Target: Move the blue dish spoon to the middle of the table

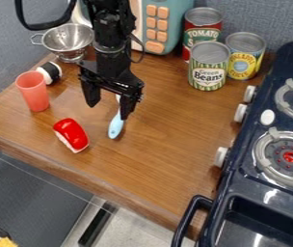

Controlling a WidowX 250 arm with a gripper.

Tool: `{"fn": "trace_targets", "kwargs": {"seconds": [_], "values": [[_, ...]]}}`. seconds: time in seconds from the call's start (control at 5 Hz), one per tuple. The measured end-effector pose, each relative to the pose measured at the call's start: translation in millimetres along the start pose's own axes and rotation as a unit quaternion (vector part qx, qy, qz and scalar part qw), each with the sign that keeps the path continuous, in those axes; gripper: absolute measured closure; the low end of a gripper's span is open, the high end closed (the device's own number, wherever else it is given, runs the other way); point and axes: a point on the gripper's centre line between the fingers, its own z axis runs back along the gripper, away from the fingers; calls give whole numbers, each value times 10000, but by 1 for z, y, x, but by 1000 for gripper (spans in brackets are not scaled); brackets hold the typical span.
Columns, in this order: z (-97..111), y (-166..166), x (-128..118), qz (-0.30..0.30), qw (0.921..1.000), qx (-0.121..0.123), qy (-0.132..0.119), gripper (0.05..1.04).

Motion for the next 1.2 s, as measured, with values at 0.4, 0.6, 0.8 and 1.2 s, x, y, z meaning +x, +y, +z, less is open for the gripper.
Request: {"fn": "trace_targets", "kwargs": {"seconds": [0.4, 0.6, 0.8, 1.2], "values": [[-9, -6, -4, 623, 9972, 360, 205, 83], [-13, -10, -8, 1027, 9929, 472, 363, 83], [-18, -11, -7, 1092, 9921, 434, 445, 83], [-24, -9, -8, 1007, 9931, 215, 556, 449]]}}
